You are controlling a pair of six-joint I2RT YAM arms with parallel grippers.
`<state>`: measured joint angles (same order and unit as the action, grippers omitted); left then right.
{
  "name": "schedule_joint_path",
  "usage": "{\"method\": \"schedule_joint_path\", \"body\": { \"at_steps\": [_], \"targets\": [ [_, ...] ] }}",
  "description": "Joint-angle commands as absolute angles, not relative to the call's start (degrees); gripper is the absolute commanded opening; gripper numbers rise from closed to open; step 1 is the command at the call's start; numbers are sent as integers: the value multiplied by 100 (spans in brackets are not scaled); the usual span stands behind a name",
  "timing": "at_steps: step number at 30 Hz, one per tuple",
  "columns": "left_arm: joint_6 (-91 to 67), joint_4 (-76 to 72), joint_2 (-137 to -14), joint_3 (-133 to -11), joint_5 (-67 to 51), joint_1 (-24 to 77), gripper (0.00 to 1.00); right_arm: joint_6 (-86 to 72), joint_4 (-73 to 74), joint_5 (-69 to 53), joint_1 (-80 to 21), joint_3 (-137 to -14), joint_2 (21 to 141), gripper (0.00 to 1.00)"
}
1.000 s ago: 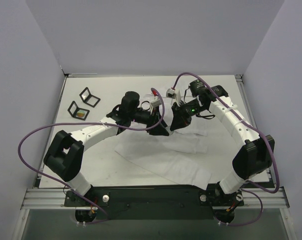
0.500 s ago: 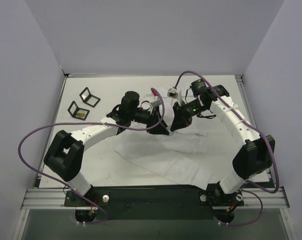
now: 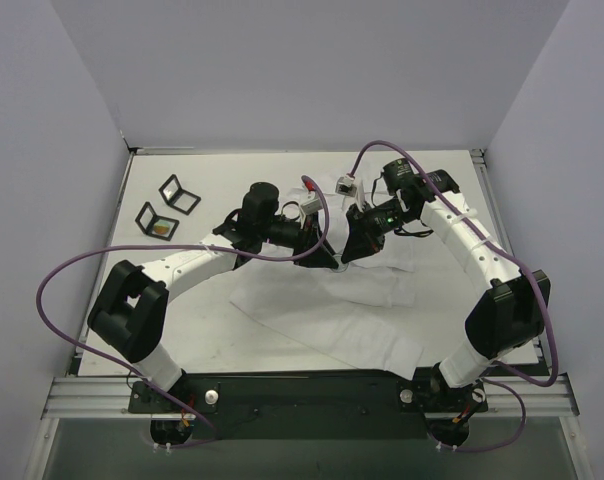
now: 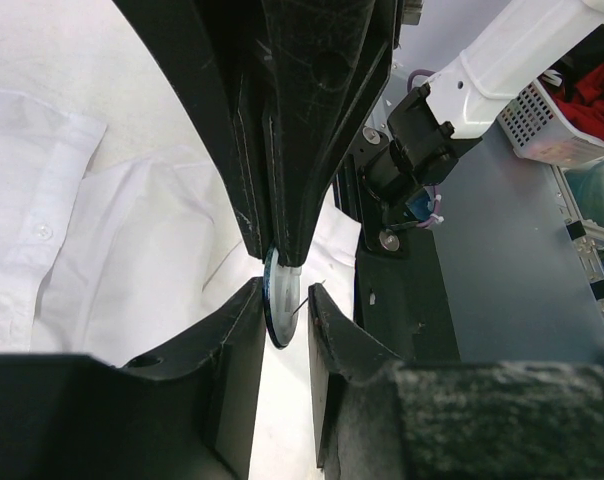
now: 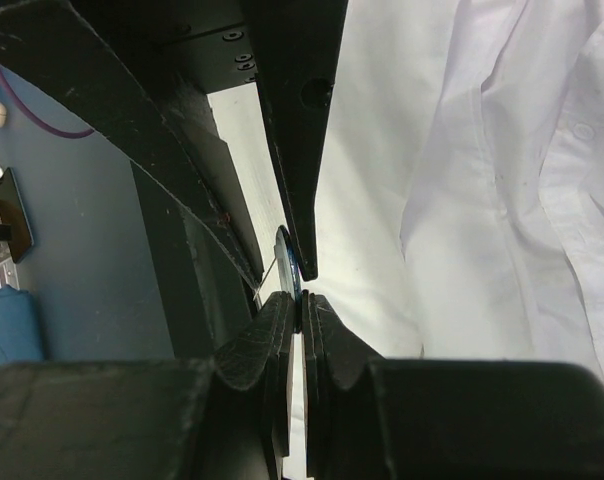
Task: Remove the brooch from the garment
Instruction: Close the brooch.
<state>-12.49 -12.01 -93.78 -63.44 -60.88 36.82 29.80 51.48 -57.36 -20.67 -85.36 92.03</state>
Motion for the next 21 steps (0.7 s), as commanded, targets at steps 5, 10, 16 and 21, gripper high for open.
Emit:
{"method": "schedule_joint_path", "body": {
  "at_steps": [5,10,16,21],
  "targets": [
    [-1195,-1319,-9404,-6372,-6302,3735,32,3059,5159,-5880,-2004,-8613,9009,0],
    [-1134,-1231,-9396,-6390,-6267,3753,30,3067,5159,-5836,-2013,-8604,8991,0],
    [-958,-1002,-9404,-6460,-6196,3806,26,3059,5168,-5775,-2039,-8604,9018,0],
    [-897,-914,-9422,-6495,-6082,3814,23,3067,5150,-5713,-2074,-8596,9017,0]
  ]
}}
